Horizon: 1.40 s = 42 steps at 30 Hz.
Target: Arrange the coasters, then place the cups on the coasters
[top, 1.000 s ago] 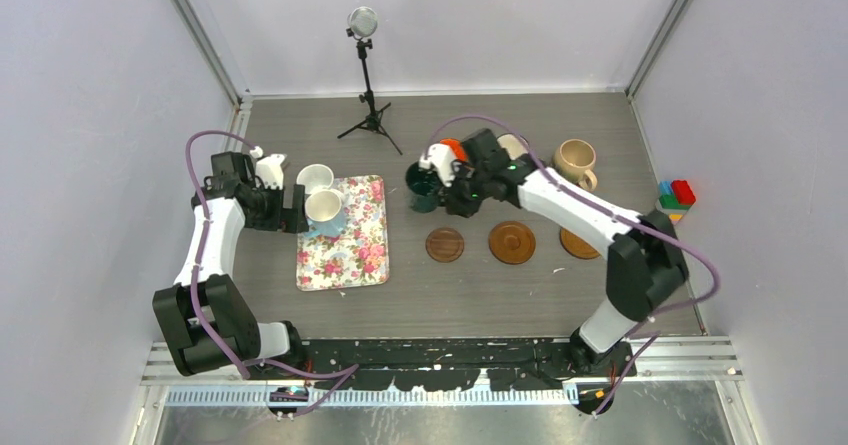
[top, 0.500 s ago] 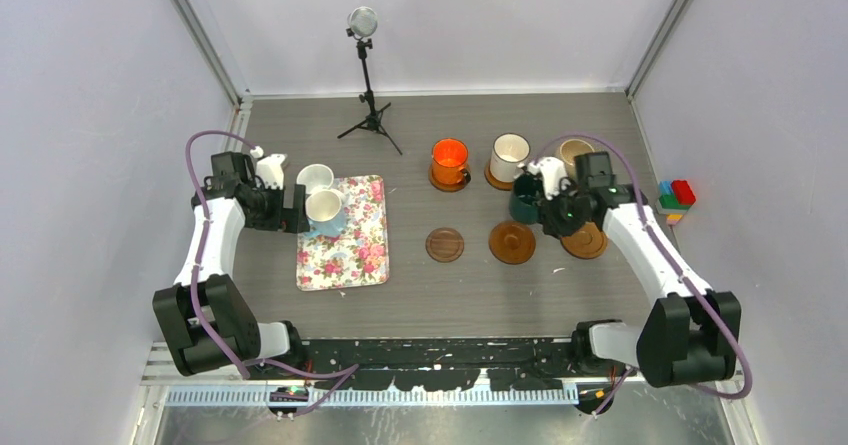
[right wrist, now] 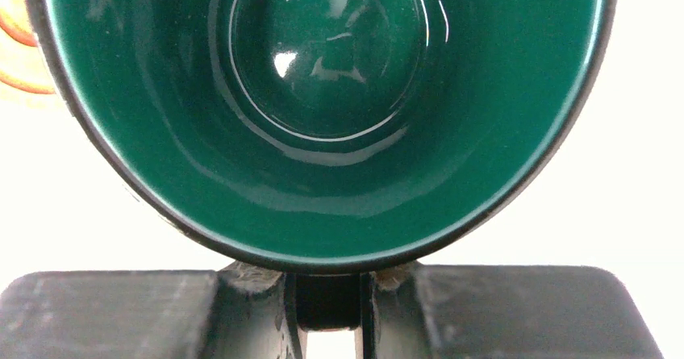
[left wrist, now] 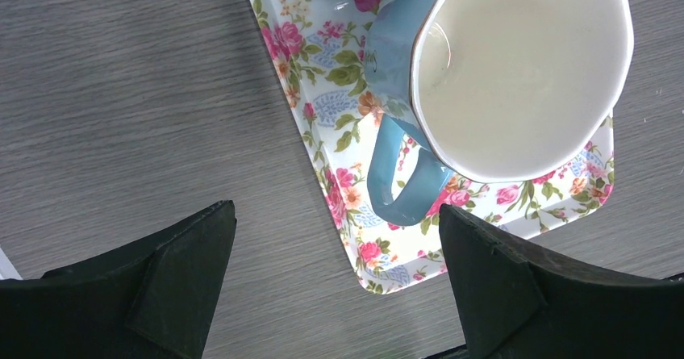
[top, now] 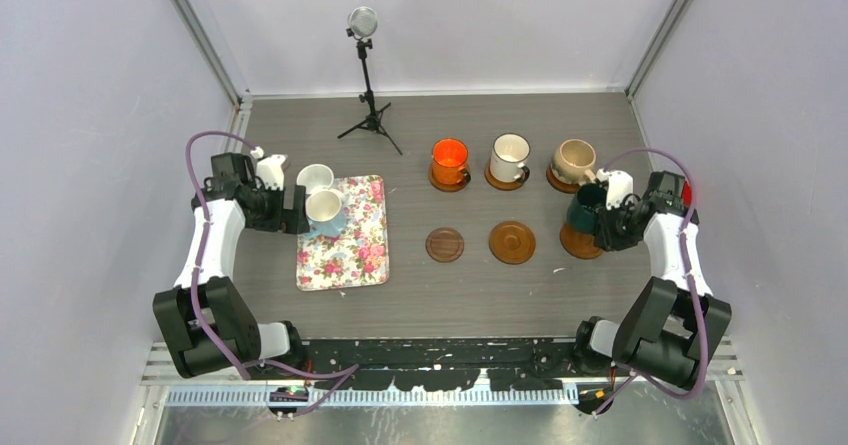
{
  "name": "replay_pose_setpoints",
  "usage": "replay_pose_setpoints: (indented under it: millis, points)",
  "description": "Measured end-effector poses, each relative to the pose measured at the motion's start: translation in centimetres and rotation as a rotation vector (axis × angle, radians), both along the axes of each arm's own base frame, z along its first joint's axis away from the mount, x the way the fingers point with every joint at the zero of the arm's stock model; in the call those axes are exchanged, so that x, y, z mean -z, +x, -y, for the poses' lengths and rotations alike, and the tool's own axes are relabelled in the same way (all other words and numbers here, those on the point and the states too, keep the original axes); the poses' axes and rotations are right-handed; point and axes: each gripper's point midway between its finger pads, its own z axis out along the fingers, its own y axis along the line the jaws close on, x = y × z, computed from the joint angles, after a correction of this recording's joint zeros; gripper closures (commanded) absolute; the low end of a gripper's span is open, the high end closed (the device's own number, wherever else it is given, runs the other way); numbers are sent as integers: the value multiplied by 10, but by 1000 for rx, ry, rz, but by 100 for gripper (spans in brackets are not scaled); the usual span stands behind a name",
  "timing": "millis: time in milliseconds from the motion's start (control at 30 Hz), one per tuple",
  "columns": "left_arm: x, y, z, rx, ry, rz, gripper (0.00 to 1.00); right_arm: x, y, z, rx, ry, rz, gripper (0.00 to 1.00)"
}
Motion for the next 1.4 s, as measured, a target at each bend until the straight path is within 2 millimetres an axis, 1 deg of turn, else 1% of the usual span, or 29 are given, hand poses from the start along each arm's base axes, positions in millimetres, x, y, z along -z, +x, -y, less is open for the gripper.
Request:
replay_pose_setpoints:
  millis: [133,300,367,633,933,1000,1067,1133,1233,1400]
  points:
    - [2,-1,0,0,-1,-5,0,13,-5,-1,-5,1,-8,99]
    - [2,-2,0,0,-1,-5,0,36,-18,-2,-4,-12,-45,100]
    - [2,-2,0,0,-1,-6,0,42,-21,-2,-3,-20,-54,99]
    - [3,-2,0,-1,1,-6,0,45,-16,6,-2,-50,-18,100]
    - [3,-2,0,-1,2,-6,0,48,-20,8,-5,-66,4,98]
    - [3,-2,-1,-2,5,-7,0,48,-20,8,-6,-66,6,88]
    - [3,-2,-1,-4,8,-8,0,48,-20,9,-9,-67,5,73]
    - [3,-2,-1,-4,9,-8,0,49,-21,10,-11,-69,4,64]
    - [3,-2,-1,-4,9,-8,0,51,-28,10,-12,-67,-22,57]
    - [3,-2,-1,-4,9,-8,0,53,-38,8,-22,-59,-56,49]
